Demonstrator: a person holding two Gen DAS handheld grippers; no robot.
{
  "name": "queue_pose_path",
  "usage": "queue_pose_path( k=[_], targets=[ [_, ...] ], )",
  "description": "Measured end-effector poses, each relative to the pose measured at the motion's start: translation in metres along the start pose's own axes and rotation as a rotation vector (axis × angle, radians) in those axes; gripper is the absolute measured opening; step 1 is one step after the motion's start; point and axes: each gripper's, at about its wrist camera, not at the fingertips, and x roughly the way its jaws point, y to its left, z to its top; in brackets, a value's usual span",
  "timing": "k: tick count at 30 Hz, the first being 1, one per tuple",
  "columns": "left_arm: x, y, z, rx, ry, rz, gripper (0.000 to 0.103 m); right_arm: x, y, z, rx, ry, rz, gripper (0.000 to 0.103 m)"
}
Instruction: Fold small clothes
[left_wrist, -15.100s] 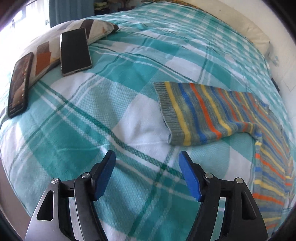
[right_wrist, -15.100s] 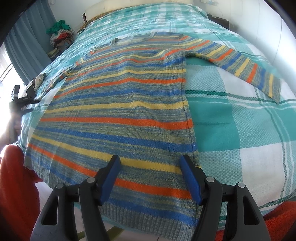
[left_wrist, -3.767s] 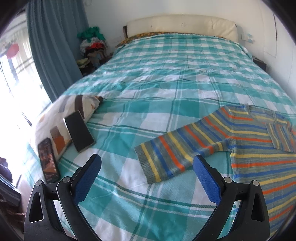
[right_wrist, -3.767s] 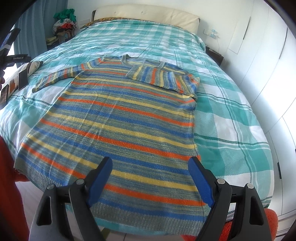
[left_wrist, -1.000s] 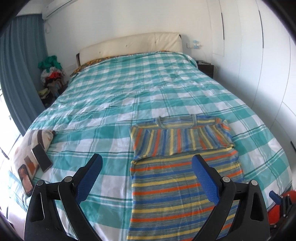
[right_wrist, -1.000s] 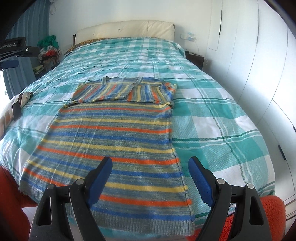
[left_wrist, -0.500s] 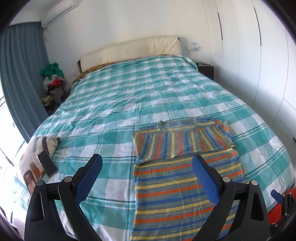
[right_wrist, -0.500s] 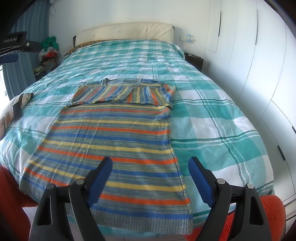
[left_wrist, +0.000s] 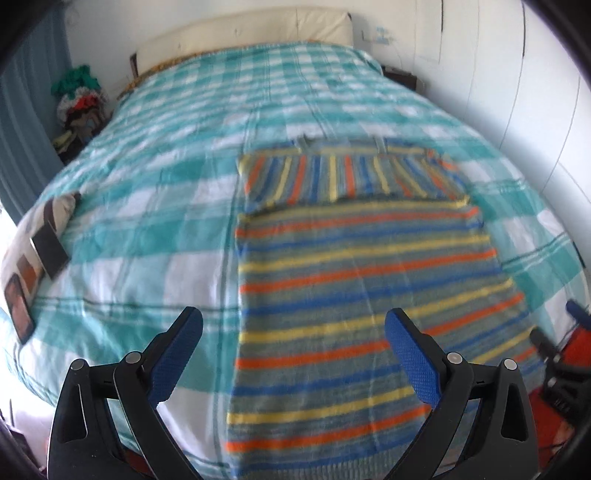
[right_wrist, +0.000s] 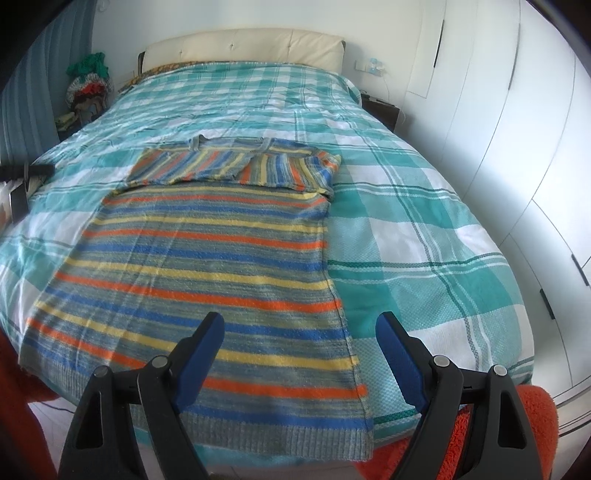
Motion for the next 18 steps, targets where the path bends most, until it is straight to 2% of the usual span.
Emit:
queue_pose_path(
  k=[2, 6, 18],
  targets=[
    [0.024, 0.0, -0.027, -0.003, 0.076, 0.007, 0.099, 0.002, 0.0, 0.0, -0.005, 0.005, -0.008, 0.083],
    [0.044, 0.0, -0.058, -0.011, 0.148, -0.004, 0.099, 0.006, 0.0, 0.001, -0.014, 0.012, -0.026, 0.083],
    [0.053, 0.001, -0.071, -0.014, 0.153, -0.016, 0.103, 0.02, 0.004, -0.002, -0.037, 0.051, -0.051, 0.083]
  ],
)
